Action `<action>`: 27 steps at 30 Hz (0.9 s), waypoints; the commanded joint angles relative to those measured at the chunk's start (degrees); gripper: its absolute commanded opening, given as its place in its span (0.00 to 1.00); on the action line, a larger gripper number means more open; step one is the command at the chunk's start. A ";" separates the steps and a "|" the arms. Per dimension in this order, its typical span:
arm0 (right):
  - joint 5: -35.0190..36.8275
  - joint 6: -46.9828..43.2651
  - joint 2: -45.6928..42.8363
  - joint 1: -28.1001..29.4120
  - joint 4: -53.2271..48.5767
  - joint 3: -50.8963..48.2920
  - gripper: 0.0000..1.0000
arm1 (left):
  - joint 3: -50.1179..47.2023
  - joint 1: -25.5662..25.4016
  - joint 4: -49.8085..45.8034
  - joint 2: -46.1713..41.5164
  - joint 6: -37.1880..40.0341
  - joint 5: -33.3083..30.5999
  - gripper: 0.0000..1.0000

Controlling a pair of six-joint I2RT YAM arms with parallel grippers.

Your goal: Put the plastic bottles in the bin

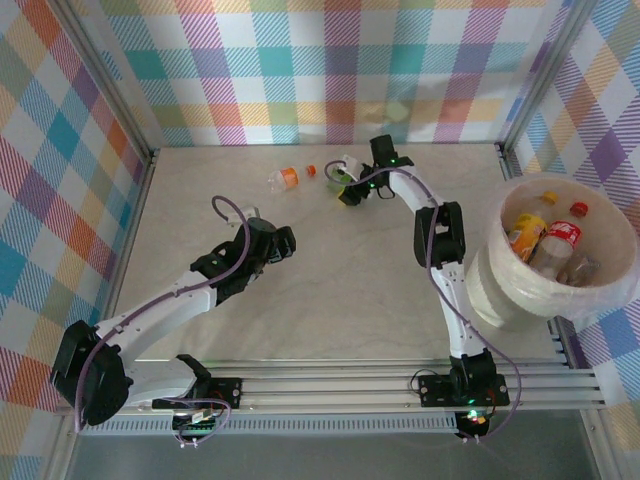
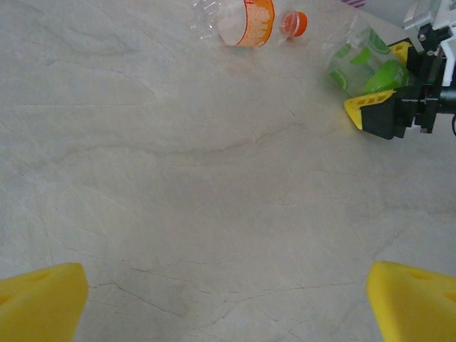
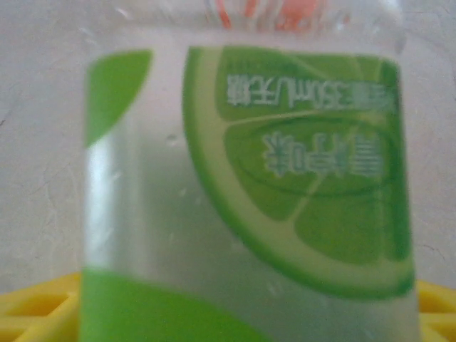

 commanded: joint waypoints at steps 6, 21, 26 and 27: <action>-1.39 1.74 -19.14 0.47 10.13 -19.49 0.55 | 0.02 0.52 3.60 0.16 -0.09 2.89 1.00; 18.60 36.20 -65.95 0.56 17.06 -54.64 0.51 | 0.31 0.08 23.74 2.71 3.83 29.97 1.00; 24.44 39.37 -78.68 0.52 11.69 -59.61 0.52 | 4.84 -1.81 29.78 7.34 6.09 40.83 1.00; 26.67 39.76 -80.49 0.51 9.66 -59.42 0.52 | 5.93 -2.35 30.45 8.21 6.68 42.47 1.00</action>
